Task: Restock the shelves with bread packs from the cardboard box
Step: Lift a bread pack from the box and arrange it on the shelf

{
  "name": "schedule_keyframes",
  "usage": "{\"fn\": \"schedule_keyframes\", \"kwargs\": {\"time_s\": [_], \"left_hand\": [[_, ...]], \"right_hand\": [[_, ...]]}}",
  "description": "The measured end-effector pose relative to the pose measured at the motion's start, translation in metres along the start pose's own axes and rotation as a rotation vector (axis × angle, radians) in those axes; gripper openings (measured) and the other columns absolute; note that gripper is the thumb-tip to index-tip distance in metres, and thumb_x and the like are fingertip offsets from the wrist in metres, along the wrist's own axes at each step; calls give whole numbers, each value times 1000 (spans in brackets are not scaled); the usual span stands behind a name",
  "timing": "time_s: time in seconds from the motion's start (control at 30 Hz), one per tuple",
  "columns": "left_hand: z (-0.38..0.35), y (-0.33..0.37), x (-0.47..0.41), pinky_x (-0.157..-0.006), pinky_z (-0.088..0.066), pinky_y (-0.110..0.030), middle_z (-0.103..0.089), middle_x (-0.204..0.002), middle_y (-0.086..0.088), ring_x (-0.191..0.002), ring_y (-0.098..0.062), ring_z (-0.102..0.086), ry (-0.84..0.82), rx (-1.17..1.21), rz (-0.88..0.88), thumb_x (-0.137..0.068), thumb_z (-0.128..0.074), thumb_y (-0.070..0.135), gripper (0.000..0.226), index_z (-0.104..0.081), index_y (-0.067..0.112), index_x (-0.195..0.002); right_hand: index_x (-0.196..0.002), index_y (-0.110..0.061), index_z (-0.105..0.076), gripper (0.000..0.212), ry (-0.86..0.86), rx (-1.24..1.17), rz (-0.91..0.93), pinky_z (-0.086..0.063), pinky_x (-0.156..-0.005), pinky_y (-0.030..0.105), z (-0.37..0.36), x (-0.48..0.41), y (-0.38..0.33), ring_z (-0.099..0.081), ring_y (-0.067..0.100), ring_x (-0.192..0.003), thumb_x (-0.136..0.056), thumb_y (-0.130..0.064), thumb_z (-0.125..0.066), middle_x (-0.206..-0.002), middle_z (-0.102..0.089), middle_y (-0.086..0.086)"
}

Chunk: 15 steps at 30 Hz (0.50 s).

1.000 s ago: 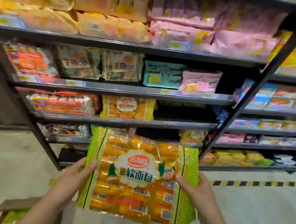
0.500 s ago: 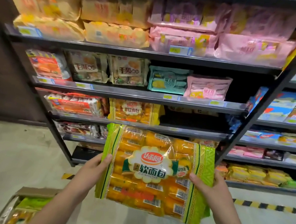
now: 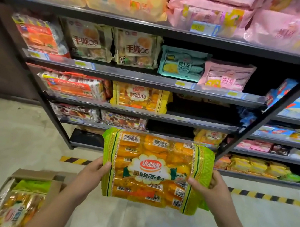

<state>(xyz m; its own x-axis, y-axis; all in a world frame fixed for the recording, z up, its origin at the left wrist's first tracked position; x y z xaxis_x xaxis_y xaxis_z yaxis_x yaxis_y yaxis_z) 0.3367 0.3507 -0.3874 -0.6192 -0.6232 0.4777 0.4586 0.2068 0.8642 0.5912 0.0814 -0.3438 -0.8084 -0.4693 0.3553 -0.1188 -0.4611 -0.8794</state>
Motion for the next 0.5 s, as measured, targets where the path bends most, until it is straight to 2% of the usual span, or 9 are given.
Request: {"fn": "schedule_keyframes", "kwargs": {"time_s": [0.07, 0.2, 0.3, 0.4, 0.5], "left_hand": [[3, -6, -14, -113, -46, -60, -76, -124, 8, -124, -21, -67, -37, -3, -4, -109, -48, 41, 27, -74, 46, -117], [9, -24, -44, -113, -46, -58, -76, -124, 9, -124, -18, -67, -61, 10, 31, -111, -50, 35, 28, -74, 49, -114], [11, -42, -56, -112, -47, -57, -76, -124, 11, -123, -17, -67, -39, 5, 59, -110, -53, 32, 28, -73, 50, -116], [8, -50, -59, -111, -48, -58, -75, -125, 12, -123, -16, -68, -33, -15, 72, -108, -54, 37, 25, -71, 49, -121], [1, -51, -65, -112, -46, -58, -75, -126, 11, -124, -16, -67, -22, -19, 84, -106, -54, 41, 25, -71, 44, -124]], "right_hand": [[-117, -27, -64, 45, 8, 46, 3, -58, -72, 29, -9, -7, 3, -73, 11, -98, -79, -29, -86, -107, -77, -9], [-116, -27, -64, 40, 26, 78, 18, -55, -67, 22, -26, -24, 16, -72, 9, -96, -82, -27, -85, -106, -74, -11], [-118, -28, -65, 43, 19, 94, 1, -59, -75, 29, -35, -34, 32, -72, 6, -95, -80, -32, -86, -106, -75, -12], [-118, -28, -65, 41, -4, 63, -28, -56, -73, 26, -39, -43, 44, -72, 0, -91, -81, -30, -85, -103, -76, -13], [-119, -24, -66, 41, -48, 31, -41, -57, -74, 27, -38, -59, 50, -73, 2, -92, -82, -25, -84, -104, -77, -12]]}}
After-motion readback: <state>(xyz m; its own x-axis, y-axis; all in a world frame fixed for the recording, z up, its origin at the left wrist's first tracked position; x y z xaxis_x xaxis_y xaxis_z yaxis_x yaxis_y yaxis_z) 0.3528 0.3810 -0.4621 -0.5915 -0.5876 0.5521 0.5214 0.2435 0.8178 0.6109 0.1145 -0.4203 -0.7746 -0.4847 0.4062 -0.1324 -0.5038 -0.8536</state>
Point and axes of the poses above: each hand's wrist, its own x-axis away from the middle knuckle, its own z-axis out of the back of the hand, y = z × x, the point moved 2 cm from there along -x, towards the middle knuckle
